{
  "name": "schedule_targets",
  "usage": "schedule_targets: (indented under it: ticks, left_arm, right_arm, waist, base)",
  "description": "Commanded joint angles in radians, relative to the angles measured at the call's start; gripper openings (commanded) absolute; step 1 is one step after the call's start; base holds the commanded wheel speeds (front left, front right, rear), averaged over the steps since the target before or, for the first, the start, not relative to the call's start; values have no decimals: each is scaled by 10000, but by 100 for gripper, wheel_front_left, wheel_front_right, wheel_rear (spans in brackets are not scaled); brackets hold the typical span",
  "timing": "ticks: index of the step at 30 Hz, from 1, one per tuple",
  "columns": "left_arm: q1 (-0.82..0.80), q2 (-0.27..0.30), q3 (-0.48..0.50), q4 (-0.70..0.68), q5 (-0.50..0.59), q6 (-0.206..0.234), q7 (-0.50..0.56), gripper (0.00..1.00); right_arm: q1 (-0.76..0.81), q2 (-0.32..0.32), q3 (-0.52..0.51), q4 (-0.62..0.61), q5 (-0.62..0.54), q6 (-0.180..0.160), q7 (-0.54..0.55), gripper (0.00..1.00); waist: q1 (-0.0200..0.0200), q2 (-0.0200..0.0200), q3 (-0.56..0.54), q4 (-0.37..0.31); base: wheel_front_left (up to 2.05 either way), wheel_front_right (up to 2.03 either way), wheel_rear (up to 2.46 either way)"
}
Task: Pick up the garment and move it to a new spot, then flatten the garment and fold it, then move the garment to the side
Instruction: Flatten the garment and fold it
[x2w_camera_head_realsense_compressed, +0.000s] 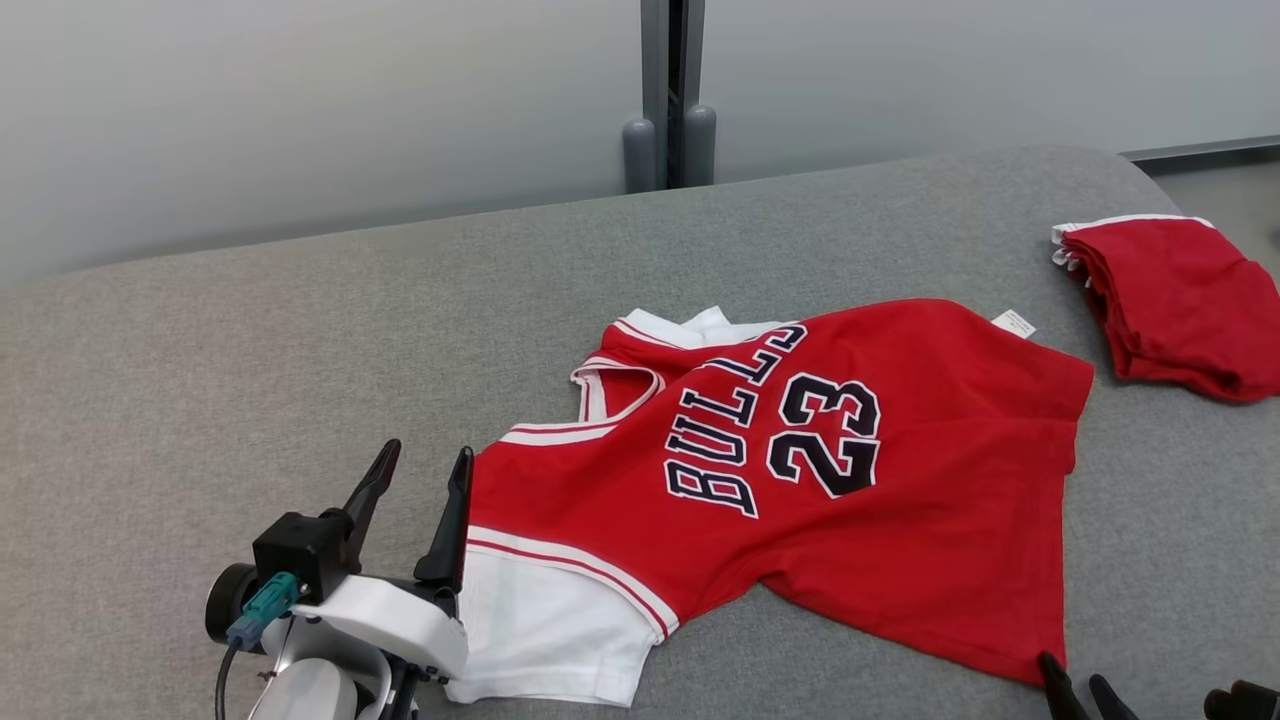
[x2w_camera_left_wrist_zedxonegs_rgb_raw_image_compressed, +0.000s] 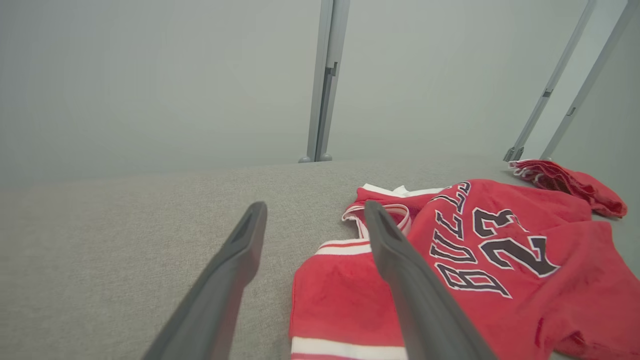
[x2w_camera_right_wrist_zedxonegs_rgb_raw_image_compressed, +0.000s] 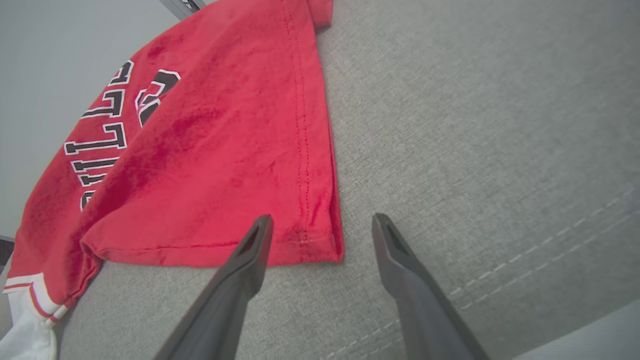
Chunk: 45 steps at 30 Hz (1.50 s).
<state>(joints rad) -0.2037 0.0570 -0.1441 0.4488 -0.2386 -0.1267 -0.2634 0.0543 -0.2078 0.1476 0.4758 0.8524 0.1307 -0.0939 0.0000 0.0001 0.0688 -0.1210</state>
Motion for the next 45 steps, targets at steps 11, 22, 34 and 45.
schedule_targets:
  ticks: [11,22,34,45]
  left_arm:
    - [198,0,-183,63,-74,-49,-5,100]
    - [282,126,-737,764,-348,-50,-5,100]
    - [-175,430,-2243,2973,-2233,-40,289,100]
    - [283,1353,-4095,2249,-4844,-40,1740,100]
  right_arm:
    - [-361,16,269,868,157,0,-49,100]
    - [-676,-362,594,880,-32,0,-731,0]
    - [-808,-446,827,1042,-122,0,-1018,0]
    - [-743,-520,1098,1457,-217,0,-1242,0]
  waist:
    - [0,-1,-157,416]
    - [0,-1,-172,581]
    - [0,-1,-237,679]
    - [0,-1,-516,1113]
  base:
    - [0,0,0]
    - [0,0,0]
    - [0,0,0]
    - [0,0,0]
